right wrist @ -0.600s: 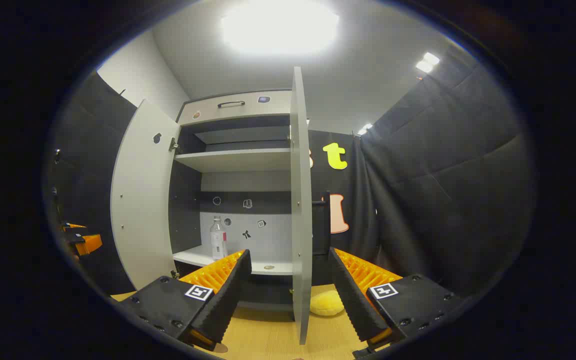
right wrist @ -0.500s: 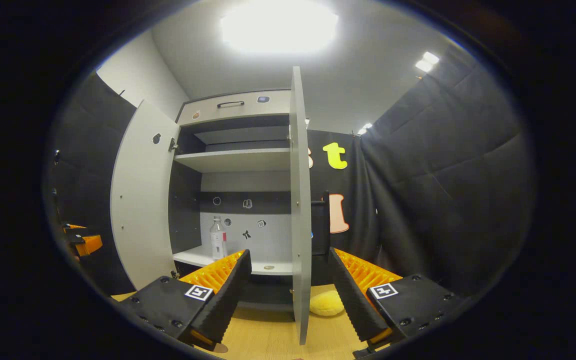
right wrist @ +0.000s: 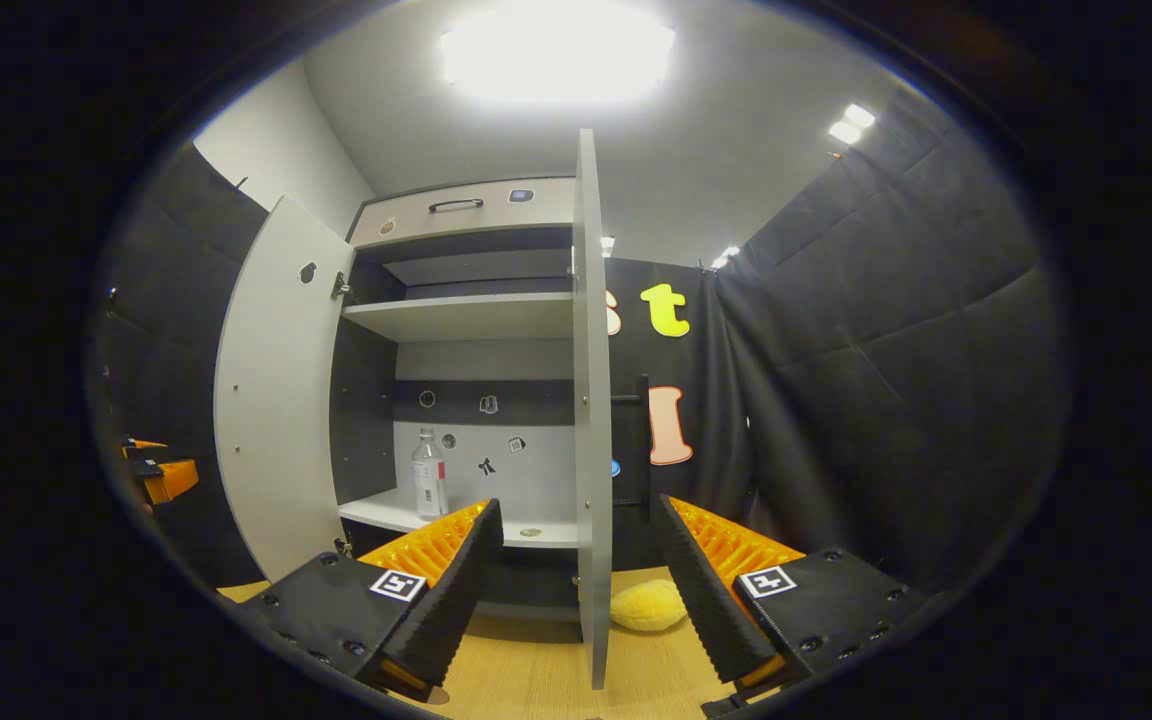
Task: Grasp the bottle in the cabinet with the left hand and place it on the coaster, then close the right door with the right hand and the left door with the left hand.
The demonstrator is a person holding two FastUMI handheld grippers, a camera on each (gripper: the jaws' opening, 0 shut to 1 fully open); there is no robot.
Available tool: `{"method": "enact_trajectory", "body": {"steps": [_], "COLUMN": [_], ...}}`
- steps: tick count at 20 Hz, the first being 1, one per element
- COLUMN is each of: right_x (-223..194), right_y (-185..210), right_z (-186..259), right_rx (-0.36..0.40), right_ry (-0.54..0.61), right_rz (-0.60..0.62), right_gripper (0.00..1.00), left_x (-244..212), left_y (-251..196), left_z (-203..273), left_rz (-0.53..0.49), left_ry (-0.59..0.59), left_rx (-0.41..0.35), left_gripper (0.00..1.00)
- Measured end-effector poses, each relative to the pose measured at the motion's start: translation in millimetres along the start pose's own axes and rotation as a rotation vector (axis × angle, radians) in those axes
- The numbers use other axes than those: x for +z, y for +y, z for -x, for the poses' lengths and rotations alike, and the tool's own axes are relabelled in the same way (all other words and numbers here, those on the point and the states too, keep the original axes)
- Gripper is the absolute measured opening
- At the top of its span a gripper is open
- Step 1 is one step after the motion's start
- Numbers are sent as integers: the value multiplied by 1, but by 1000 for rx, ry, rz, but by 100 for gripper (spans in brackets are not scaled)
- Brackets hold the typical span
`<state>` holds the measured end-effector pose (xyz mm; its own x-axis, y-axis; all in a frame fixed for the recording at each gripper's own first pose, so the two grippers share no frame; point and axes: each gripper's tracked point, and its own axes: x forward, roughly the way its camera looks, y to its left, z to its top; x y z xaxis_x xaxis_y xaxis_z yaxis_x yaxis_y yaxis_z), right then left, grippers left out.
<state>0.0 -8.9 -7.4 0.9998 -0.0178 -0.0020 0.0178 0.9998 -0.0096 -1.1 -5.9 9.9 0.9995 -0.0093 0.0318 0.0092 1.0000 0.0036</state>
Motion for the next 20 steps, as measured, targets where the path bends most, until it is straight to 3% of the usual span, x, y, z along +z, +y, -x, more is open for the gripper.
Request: {"method": "enact_trajectory", "body": {"steps": [1, 9, 10, 12, 14, 15, 17, 18, 19, 20], "right_x": [0, -8, -10, -16, -19, -20, -22, -23, -25, -27], "right_y": [0, 3, 3, 0, -5, -7, -13, -17, -21, -26], "right_z": [0, 2, 3, 5, 7, 8, 10, 10, 11, 11], "right_rx": [-1, 24, 30, 39, 46, 53, 68, 75, 83, 83], "right_ry": [-2, 7, 12, 25, 24, 23, 22, 23, 23, 22], "right_rz": [3, 14, 13, 16, 15, 10, 2, 4, 11, 19], "right_gripper": [98, 98, 98, 98, 93, 98, 98, 93, 98, 98], "left_x": [-1, 8, 10, 13, 17, 17, 17, 18, 20, 22], "left_y": [0, -8, -13, -25, -33, -38, -51, -57, -64, -71], "left_z": [-1, -1, -2, -7, -11, -13, -19, -22, -27, -31], "left_rz": [1, -2, 6, 19, 31, 34, 40, 44, 46, 49], "left_ry": [-1, -21, -24, -34, -46, -44, -38, -39, -42, -47], "left_rx": [2, -13, -20, -27, -25, -26, -33, -36, -44, -55], "left_gripper": [84, 83, 91, 91, 90, 90, 90, 90, 90, 83]}}
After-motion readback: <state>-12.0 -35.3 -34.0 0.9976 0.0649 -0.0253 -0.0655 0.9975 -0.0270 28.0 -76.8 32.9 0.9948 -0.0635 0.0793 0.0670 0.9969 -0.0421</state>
